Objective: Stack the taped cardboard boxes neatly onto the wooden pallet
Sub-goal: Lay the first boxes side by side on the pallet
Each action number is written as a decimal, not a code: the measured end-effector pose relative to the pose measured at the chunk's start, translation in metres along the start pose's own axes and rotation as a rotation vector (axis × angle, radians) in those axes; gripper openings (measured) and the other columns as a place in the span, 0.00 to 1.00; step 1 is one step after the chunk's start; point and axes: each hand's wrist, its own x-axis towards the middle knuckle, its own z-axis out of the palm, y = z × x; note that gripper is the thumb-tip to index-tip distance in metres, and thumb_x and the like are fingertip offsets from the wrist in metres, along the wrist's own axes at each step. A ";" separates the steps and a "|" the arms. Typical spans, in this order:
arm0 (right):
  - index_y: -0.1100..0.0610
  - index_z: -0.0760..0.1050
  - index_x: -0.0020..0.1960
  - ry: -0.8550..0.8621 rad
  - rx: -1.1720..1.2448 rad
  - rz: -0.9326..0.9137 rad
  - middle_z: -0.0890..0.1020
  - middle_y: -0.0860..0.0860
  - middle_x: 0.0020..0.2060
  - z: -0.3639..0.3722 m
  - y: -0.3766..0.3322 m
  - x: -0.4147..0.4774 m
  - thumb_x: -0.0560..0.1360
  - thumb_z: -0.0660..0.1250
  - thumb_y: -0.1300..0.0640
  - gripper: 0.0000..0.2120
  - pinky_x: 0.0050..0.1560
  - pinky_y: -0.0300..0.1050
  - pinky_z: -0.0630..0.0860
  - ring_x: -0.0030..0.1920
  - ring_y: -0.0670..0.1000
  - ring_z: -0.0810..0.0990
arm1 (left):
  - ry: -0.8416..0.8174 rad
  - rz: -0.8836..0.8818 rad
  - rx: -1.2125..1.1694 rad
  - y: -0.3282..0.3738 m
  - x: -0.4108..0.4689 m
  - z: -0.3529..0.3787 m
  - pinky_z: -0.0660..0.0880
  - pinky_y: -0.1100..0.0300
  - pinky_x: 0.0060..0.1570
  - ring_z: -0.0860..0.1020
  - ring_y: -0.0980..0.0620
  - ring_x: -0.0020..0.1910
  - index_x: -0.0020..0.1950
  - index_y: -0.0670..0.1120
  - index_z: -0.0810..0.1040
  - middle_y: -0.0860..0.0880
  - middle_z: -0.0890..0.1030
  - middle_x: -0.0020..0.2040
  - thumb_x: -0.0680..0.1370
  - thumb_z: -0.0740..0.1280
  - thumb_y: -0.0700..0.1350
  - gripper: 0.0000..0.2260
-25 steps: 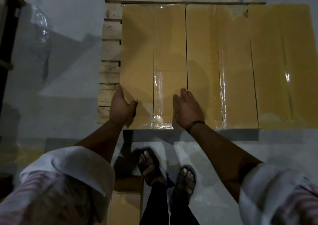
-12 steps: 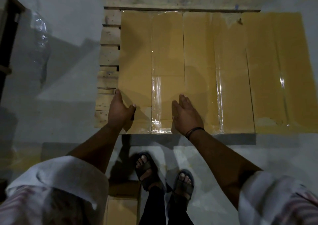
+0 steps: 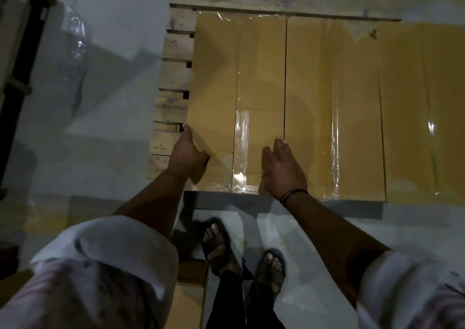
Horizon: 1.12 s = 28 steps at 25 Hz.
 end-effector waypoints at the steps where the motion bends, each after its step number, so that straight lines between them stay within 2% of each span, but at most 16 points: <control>1: 0.58 0.62 0.78 -0.008 -0.012 -0.002 0.53 0.62 0.80 -0.001 -0.004 0.000 0.77 0.65 0.60 0.30 0.78 0.53 0.57 0.80 0.62 0.50 | -0.056 -0.012 0.086 0.001 0.005 -0.006 0.74 0.44 0.65 0.75 0.38 0.68 0.81 0.41 0.54 0.40 0.76 0.70 0.74 0.77 0.44 0.43; 3: 0.57 0.59 0.79 -0.032 -0.039 0.008 0.51 0.62 0.80 -0.003 -0.008 0.002 0.78 0.65 0.59 0.31 0.78 0.52 0.55 0.80 0.62 0.49 | -0.183 -0.059 0.205 0.004 0.013 -0.022 0.74 0.45 0.66 0.74 0.37 0.69 0.82 0.41 0.51 0.39 0.74 0.71 0.74 0.76 0.41 0.45; 5: 0.57 0.58 0.79 -0.066 -0.047 0.021 0.50 0.61 0.80 -0.009 -0.011 0.003 0.78 0.66 0.60 0.32 0.78 0.51 0.55 0.80 0.61 0.48 | -0.249 -0.096 0.237 0.009 0.013 -0.028 0.72 0.42 0.69 0.71 0.36 0.72 0.83 0.42 0.48 0.37 0.68 0.76 0.73 0.76 0.40 0.47; 7: 0.56 0.59 0.78 -0.085 -0.045 0.022 0.51 0.60 0.80 -0.014 -0.011 0.001 0.77 0.66 0.60 0.32 0.77 0.52 0.56 0.80 0.61 0.49 | -0.144 -0.084 0.216 0.016 -0.002 -0.015 0.70 0.39 0.70 0.68 0.34 0.74 0.83 0.43 0.48 0.37 0.59 0.81 0.75 0.74 0.43 0.46; 10: 0.57 0.64 0.76 -0.075 -0.043 -0.015 0.57 0.61 0.78 -0.016 -0.008 -0.009 0.76 0.68 0.57 0.30 0.76 0.54 0.62 0.79 0.61 0.53 | 0.088 0.003 0.216 0.029 -0.055 0.024 0.64 0.40 0.75 0.60 0.34 0.78 0.84 0.46 0.49 0.40 0.52 0.83 0.80 0.68 0.49 0.39; 12: 0.58 0.66 0.75 -0.061 -0.059 -0.080 0.61 0.61 0.77 -0.015 -0.007 -0.020 0.76 0.68 0.57 0.29 0.76 0.55 0.62 0.78 0.62 0.56 | 0.087 0.024 0.182 0.033 -0.100 0.051 0.60 0.42 0.77 0.57 0.37 0.80 0.84 0.48 0.50 0.42 0.50 0.84 0.82 0.65 0.51 0.35; 14: 0.57 0.65 0.76 -0.076 -0.076 -0.151 0.60 0.61 0.78 -0.014 -0.014 -0.036 0.77 0.66 0.56 0.28 0.77 0.54 0.59 0.79 0.61 0.56 | 0.067 -0.009 0.121 0.021 -0.149 0.071 0.59 0.42 0.78 0.56 0.39 0.81 0.84 0.49 0.53 0.42 0.52 0.84 0.82 0.63 0.53 0.33; 18: 0.57 0.61 0.79 -0.137 -0.091 -0.272 0.55 0.60 0.80 -0.022 -0.048 -0.078 0.79 0.64 0.54 0.30 0.78 0.54 0.56 0.80 0.61 0.52 | 0.144 -0.101 0.042 -0.013 -0.239 0.079 0.67 0.41 0.72 0.66 0.35 0.75 0.81 0.45 0.62 0.37 0.62 0.80 0.78 0.58 0.58 0.33; 25: 0.59 0.67 0.76 -0.197 -0.146 -0.601 0.63 0.62 0.77 -0.021 -0.142 -0.140 0.77 0.67 0.55 0.28 0.76 0.59 0.60 0.77 0.64 0.60 | 0.279 -0.342 -0.054 -0.060 -0.322 0.019 0.68 0.42 0.71 0.70 0.36 0.73 0.80 0.47 0.64 0.39 0.61 0.81 0.78 0.58 0.58 0.32; 28: 0.57 0.65 0.77 -0.244 -0.189 -0.689 0.60 0.59 0.79 0.004 -0.184 -0.165 0.79 0.65 0.51 0.28 0.76 0.60 0.61 0.79 0.61 0.56 | 0.312 -0.422 -0.101 -0.097 -0.349 0.012 0.68 0.44 0.71 0.69 0.36 0.73 0.80 0.46 0.64 0.39 0.61 0.81 0.80 0.63 0.53 0.29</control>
